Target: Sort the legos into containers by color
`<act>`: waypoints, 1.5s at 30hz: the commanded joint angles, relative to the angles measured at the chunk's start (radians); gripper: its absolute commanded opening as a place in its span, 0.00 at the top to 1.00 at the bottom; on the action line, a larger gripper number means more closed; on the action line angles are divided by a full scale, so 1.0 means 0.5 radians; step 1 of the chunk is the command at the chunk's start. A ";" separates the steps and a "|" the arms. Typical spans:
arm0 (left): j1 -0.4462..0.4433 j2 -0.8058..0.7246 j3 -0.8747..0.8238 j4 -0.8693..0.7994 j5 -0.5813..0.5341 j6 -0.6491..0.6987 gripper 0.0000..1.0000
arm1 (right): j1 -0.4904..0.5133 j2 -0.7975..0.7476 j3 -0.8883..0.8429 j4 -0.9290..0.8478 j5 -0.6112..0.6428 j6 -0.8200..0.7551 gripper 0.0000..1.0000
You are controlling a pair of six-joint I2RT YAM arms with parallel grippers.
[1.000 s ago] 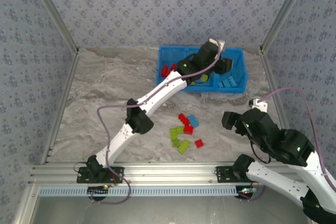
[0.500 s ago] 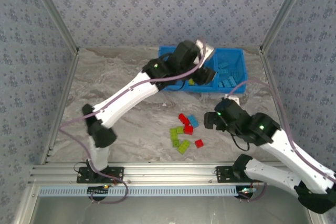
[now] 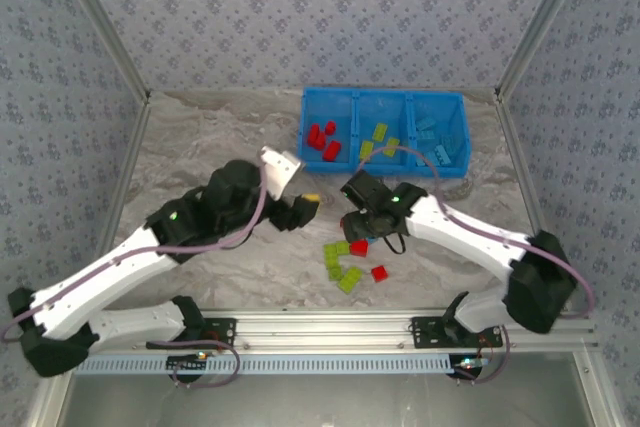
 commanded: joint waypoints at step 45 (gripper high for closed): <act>0.005 -0.966 -0.717 -0.229 0.225 -0.173 0.01 | -0.113 0.943 1.180 0.807 0.733 -0.750 0.89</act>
